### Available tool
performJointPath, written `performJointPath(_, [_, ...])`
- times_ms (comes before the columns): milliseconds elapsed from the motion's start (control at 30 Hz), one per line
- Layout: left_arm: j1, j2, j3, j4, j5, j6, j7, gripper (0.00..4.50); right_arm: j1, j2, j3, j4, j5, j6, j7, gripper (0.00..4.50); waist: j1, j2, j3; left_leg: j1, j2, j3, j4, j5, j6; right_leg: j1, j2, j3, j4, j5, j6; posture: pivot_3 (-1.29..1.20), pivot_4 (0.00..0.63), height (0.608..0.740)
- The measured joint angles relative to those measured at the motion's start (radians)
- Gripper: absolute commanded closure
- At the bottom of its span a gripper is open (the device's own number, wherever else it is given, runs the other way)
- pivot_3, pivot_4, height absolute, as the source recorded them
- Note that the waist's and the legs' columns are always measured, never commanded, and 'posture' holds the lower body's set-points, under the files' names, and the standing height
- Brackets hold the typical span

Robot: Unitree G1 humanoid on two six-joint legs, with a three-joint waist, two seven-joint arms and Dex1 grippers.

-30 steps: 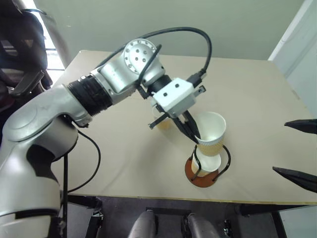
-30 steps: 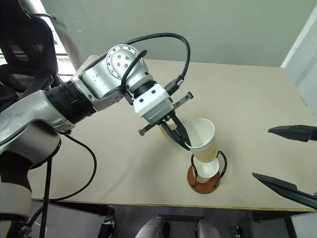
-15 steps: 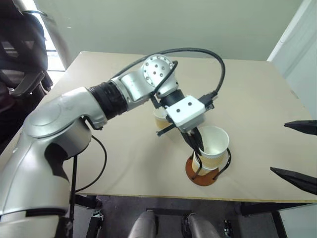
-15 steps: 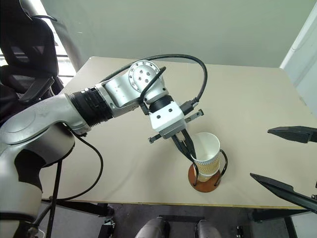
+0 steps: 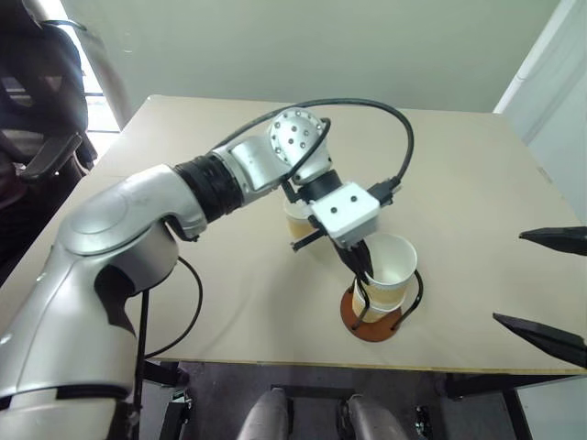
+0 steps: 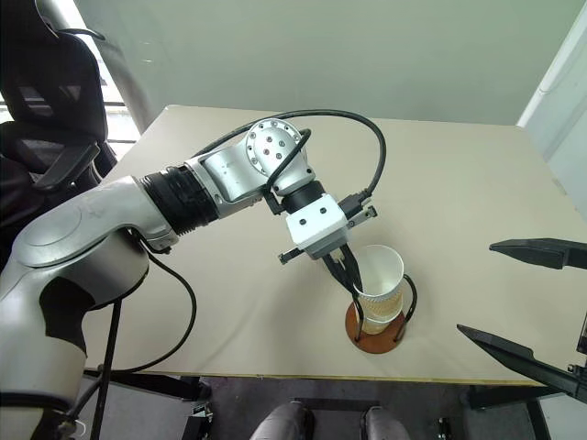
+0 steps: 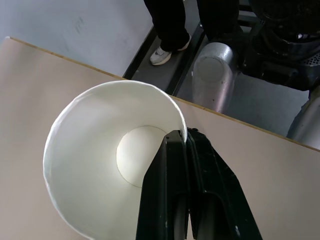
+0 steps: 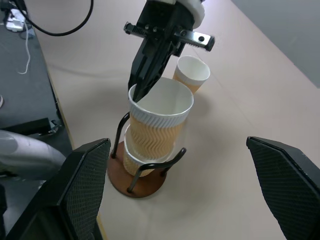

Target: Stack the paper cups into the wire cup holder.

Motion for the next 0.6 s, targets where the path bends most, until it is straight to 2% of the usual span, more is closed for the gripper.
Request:
performJointPath(67, [0.0, -0.001, -0.004, 0.004, 0.004, 0.005, 0.0, 4.47, 0.002, 0.0, 0.014, -0.001, 0.0, -0.013, -0.013, 0.0, 0.0, 0.0, 0.0, 0.0, 0.0, 0.0, 0.0, 0.0, 0.0, 0.0, 0.0, 0.0, 0.0, 0.0, 0.001, 0.0, 0.15, 0.74])
performJointPath(167, [0.0, -0.013, -0.004, 0.017, 0.014, 0.026, -0.001, 3.82, 0.011, 0.0, 0.025, -0.002, -0.001, -0.024, -0.02, 0.0, 0.0, 0.0, 0.0, 0.0, 0.0, 0.001, 0.001, 0.0, 0.001, 0.0, 0.0, 0.001, 0.0, 0.001, 0.001, 0.0, 0.15, 0.74])
performJointPath(333, [0.002, -0.029, -0.001, 0.039, 0.032, 0.046, -0.001, 2.05, 0.022, 0.001, 0.027, -0.003, -0.001, -0.038, -0.029, 0.0, 0.0, 0.0, 0.0, 0.0, 0.0, 0.002, 0.001, 0.0, 0.001, 0.0, -0.001, 0.001, 0.0, 0.001, 0.002, 0.0, 0.15, 0.74])
performJointPath(400, [0.008, -0.034, 0.009, 0.047, 0.04, 0.049, -0.002, 1.21, 0.025, 0.001, 0.029, -0.003, -0.002, -0.044, -0.029, 0.0, 0.0, 0.0, 0.0, 0.0, 0.0, 0.002, 0.001, 0.0, 0.001, 0.0, -0.001, 0.001, 0.0, 0.001, 0.002, 0.0, 0.15, 0.74])
performJointPath(500, [0.034, -0.086, 0.079, 0.106, 0.074, 0.069, -0.003, 0.18, 0.027, 0.0, 0.034, -0.001, -0.007, -0.054, -0.029, 0.0, 0.002, 0.0, 0.0, 0.0, 0.0, 0.002, 0.002, 0.0, 0.001, 0.0, -0.001, 0.001, -0.001, 0.001, 0.003, 0.0, 0.15, 0.74])
performJointPath(533, [0.042, -0.112, 0.112, 0.136, 0.091, 0.079, -0.003, 0.04, 0.027, 0.0, 0.041, -0.001, -0.011, -0.058, -0.029, 0.0, 0.003, 0.0, 0.0, -0.001, 0.0, 0.002, 0.003, 0.0, 0.002, 0.0, -0.001, 0.001, -0.001, 0.002, 0.003, 0.0, 0.15, 0.74])
performJointPath(600, [0.057, -0.163, 0.213, 0.195, 0.126, 0.102, -0.003, 0.04, 0.026, 0.0, 0.063, 0.0, -0.022, -0.066, -0.029, 0.0, 0.004, 0.0, 0.0, -0.001, 0.0, 0.003, 0.005, -0.001, 0.003, 0.0, -0.001, 0.002, -0.001, 0.003, 0.005, 0.0, 0.15, 0.74])
